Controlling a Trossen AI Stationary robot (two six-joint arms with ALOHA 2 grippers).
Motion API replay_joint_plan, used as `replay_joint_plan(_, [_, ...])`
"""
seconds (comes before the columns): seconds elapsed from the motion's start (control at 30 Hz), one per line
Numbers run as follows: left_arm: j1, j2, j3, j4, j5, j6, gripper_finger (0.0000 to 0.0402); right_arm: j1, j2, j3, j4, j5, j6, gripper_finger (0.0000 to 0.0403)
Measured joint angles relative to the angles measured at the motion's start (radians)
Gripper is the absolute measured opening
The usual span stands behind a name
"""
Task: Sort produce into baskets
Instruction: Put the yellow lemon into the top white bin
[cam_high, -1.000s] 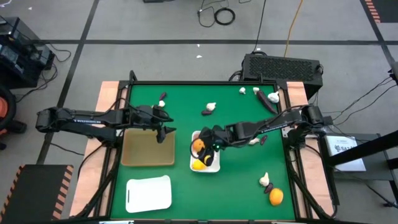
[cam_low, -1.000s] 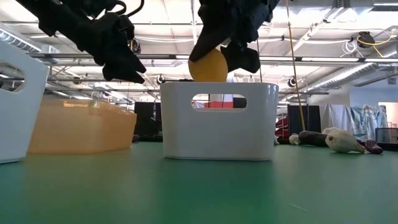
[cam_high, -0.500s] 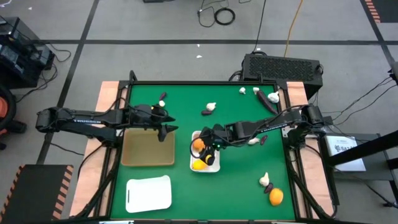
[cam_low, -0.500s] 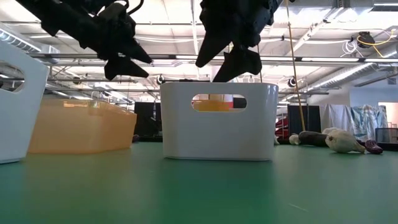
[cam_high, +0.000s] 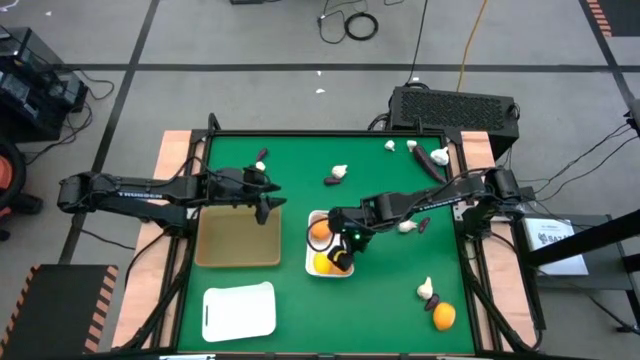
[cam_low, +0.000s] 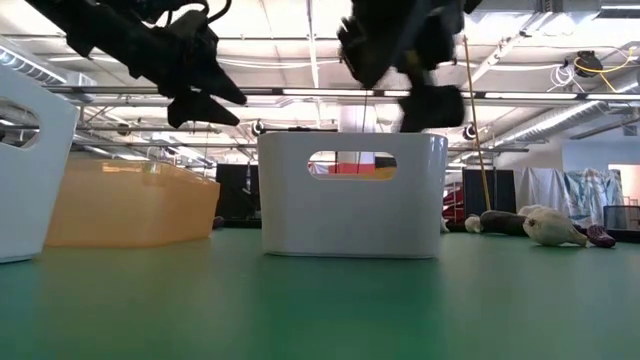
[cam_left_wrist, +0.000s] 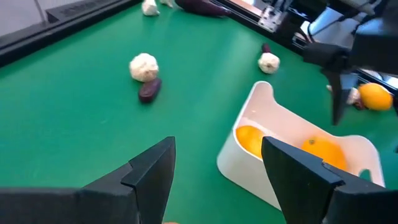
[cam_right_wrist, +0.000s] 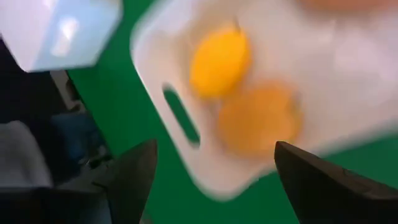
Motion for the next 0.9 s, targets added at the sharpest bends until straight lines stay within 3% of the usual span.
replay_joint_plan(0.33, [0.0,0.002,0.0,0.0,-0.04,0.037,0.0246,0.165,-0.002,0.0,-0.239,-0.122,0.378,0.0313])
replay_joint_plan(0.5, [0.0,0.002,0.0,0.0,-0.039,0.06,0.0246,0.29,-0.021,-0.001,-0.279,-0.144,0.569,0.0313])
replay_joint_plan(0.73, [0.0,0.002,0.0,0.001,-0.039,0.063,0.0246,0.453,-0.057,-0.001,-0.518,-0.155,0.842,0.0313])
replay_joint_plan(0.9, [0.017,0.009,0.0,-0.001,-0.039,0.087,0.0246,0.527,-0.07,-0.007,-0.513,-0.15,0.965,0.0313])
